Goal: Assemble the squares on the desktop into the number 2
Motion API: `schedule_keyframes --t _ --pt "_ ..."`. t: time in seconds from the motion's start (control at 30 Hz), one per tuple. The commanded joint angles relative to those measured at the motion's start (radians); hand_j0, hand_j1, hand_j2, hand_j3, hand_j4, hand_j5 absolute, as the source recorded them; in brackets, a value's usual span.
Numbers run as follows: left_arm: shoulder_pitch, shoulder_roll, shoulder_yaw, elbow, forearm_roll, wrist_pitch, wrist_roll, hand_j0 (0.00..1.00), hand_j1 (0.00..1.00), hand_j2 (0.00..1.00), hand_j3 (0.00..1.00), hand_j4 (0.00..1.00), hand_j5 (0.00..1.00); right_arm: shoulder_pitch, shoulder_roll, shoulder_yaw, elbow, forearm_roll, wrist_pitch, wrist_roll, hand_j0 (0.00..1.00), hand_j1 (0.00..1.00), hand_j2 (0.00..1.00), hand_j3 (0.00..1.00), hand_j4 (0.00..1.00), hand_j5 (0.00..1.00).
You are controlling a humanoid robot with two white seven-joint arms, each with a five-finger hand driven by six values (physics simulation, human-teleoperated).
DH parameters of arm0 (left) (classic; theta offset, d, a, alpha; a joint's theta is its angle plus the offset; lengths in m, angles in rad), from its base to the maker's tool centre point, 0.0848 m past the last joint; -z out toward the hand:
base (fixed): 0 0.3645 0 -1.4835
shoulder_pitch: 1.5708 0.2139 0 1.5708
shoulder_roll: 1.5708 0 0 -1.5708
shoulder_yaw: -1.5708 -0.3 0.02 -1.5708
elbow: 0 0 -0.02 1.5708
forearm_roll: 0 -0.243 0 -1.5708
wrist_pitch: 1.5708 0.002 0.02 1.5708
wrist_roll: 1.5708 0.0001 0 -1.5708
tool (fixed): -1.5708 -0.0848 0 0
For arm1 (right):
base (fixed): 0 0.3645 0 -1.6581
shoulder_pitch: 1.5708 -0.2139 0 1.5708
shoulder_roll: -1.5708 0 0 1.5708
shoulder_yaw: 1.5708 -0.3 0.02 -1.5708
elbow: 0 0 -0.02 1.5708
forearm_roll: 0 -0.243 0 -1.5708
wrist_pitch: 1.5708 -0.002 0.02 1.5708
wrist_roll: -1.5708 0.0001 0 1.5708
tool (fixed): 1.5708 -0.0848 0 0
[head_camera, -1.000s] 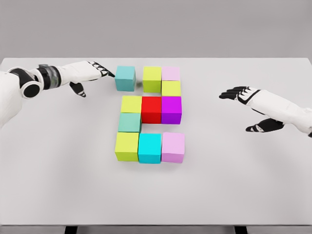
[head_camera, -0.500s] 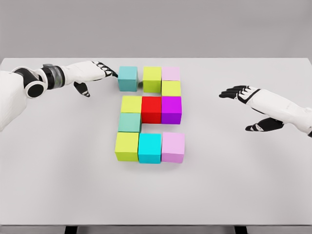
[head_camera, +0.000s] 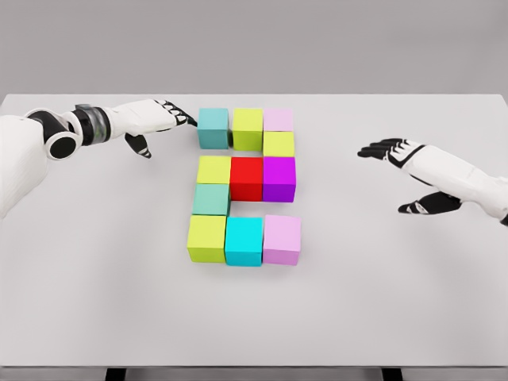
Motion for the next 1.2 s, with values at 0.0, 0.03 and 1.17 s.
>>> schedule_keyframes --t 0.0,0.03,1.17 --pt "0.0 0.0 0.003 -0.001 0.005 0.001 0.0 0.99 0.99 0.99 0.99 0.99 0.99 0.0 0.012 -0.038 -0.011 -0.013 0.003 -0.001 1.0 1.0 1.0 1.0 1.0 1.0" --pt "0.0 0.0 0.003 -0.001 0.005 0.001 0.0 0.99 0.99 0.99 0.99 0.99 0.99 0.002 0.014 -0.053 -0.018 -0.011 0.003 -0.001 1.0 1.0 1.0 1.0 1.0 1.0" --pt "0.011 0.383 0.08 -0.085 0.094 0.001 -0.006 1.0 1.0 1.0 1.0 1.0 1.0 0.068 0.043 -0.121 -0.047 0.0 0.003 -0.001 1.0 1.0 1.0 1.0 1.0 1.0"
